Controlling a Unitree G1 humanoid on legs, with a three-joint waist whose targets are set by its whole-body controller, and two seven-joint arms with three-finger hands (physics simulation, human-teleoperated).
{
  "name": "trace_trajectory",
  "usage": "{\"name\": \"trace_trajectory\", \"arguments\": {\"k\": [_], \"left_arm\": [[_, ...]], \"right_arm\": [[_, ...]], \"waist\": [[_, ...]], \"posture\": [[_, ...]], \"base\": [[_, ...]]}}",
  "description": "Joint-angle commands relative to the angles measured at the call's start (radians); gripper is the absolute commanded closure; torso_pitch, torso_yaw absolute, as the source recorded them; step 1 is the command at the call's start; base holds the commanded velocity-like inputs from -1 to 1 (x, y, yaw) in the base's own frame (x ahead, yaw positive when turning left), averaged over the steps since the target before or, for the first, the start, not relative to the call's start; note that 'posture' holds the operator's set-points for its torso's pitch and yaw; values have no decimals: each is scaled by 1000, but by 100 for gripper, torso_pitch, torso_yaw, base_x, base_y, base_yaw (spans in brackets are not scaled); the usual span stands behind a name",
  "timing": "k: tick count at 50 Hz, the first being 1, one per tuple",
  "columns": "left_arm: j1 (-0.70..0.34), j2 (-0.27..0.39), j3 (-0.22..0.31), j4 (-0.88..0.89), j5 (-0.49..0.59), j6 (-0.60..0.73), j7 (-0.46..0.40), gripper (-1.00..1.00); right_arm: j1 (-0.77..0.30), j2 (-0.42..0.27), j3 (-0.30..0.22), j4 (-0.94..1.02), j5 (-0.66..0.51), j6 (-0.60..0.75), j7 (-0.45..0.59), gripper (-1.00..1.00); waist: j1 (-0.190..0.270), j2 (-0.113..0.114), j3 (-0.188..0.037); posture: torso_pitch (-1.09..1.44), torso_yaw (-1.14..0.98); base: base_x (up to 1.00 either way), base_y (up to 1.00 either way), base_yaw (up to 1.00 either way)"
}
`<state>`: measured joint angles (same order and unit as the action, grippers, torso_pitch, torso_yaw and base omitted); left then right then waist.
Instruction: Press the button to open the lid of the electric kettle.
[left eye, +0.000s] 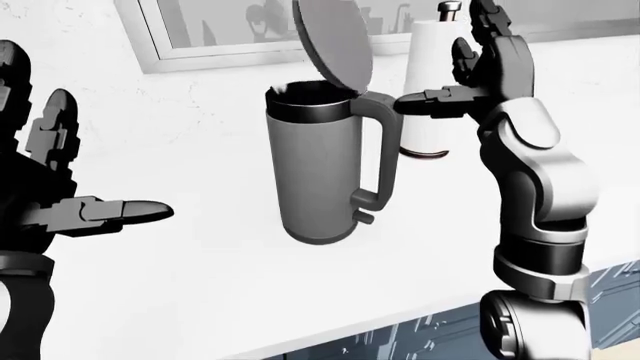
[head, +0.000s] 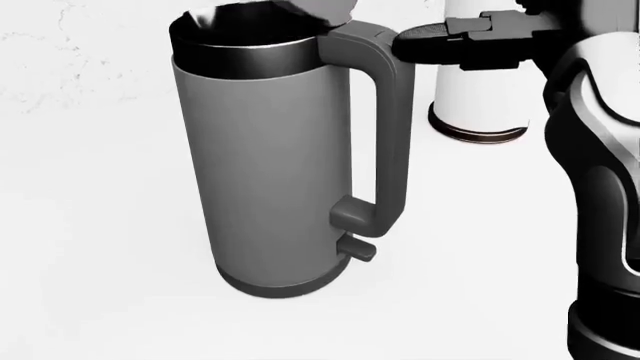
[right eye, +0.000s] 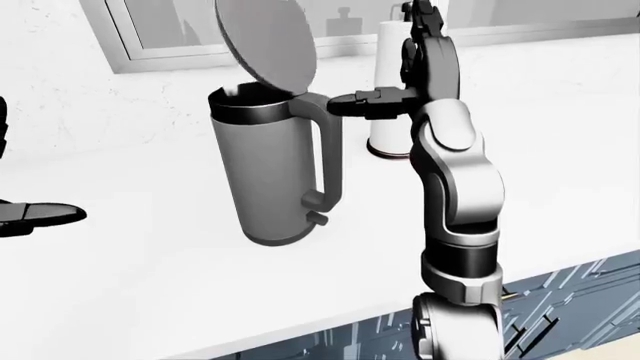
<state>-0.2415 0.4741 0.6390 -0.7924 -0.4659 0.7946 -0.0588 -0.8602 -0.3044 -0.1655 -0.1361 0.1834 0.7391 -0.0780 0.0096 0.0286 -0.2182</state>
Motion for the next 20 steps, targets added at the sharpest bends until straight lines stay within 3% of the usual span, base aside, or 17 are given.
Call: {"name": "trace_trajectory", "arguments": {"k": [1, 20], "left_arm": [[-19, 15, 9, -16, 2, -25, 2, -100], [-25, 22, 15, -18, -8, -18, 6, -100]], "right_arm": [[-37, -7, -6, -23, -4, -28, -5, -100], [-63, 14, 20, 55, -57, -82, -49, -100]], "waist": [[0, 2, -10], [-3, 6, -8]], "posture": [[-31, 0], [-31, 0]], "base": [[0, 0, 0], [0, 0, 0]]}}
